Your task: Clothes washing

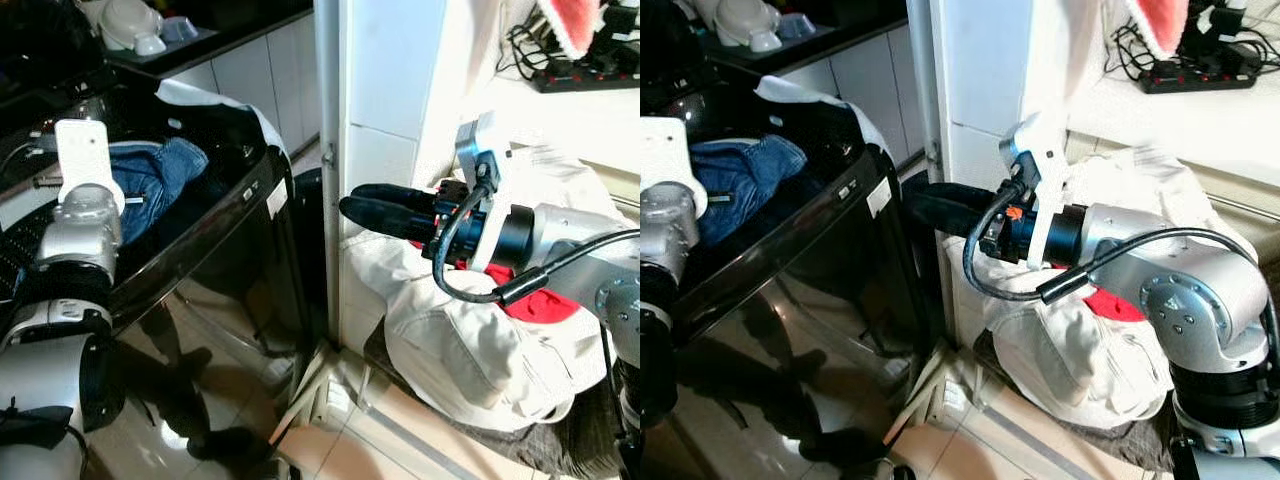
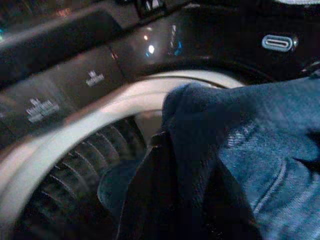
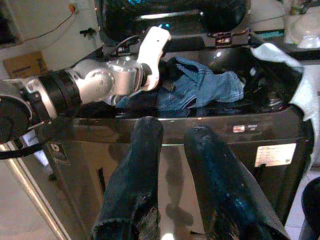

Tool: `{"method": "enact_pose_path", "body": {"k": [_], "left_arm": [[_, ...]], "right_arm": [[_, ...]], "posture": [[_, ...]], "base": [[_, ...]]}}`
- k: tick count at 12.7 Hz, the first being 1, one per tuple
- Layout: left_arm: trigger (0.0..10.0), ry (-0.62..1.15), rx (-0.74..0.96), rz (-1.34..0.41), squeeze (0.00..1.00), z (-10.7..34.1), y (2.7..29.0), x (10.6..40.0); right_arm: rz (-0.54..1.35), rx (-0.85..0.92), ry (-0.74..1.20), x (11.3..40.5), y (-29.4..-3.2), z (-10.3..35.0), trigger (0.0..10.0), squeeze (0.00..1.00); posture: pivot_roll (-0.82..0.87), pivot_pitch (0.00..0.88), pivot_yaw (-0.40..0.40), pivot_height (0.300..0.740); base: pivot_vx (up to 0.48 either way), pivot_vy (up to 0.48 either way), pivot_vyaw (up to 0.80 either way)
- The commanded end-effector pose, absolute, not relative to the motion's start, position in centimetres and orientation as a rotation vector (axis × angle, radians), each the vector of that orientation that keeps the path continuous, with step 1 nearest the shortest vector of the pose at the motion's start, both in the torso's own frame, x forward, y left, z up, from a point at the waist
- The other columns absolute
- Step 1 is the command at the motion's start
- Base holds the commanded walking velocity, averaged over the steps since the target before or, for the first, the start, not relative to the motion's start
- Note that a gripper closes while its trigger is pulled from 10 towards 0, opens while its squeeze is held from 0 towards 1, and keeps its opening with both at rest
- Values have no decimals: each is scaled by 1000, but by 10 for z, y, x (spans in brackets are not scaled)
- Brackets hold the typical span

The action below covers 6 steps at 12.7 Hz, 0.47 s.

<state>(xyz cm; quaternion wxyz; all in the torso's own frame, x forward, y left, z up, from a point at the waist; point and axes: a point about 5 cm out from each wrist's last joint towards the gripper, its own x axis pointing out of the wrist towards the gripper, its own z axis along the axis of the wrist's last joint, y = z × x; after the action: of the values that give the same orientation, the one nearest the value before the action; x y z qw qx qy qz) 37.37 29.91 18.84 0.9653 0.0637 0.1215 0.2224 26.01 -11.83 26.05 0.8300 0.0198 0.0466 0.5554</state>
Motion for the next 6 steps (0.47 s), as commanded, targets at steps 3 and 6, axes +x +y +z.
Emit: {"method": "enact_pose_path", "body": {"k": [3, 6], "left_arm": [[10000, 259, 75, 436, 1000, 193, 309, 367], [10000, 289, 110, 385, 1000, 201, 317, 360]], "right_arm": [[1204, 0, 99, 259, -114, 263, 10000, 0], [1189, -9, 110, 263, -117, 262, 10000, 0]], "posture": [[-15, 0, 86, 740], [2, 0, 76, 740]], "base": [[0, 0, 0], [0, 0, 0]]}}
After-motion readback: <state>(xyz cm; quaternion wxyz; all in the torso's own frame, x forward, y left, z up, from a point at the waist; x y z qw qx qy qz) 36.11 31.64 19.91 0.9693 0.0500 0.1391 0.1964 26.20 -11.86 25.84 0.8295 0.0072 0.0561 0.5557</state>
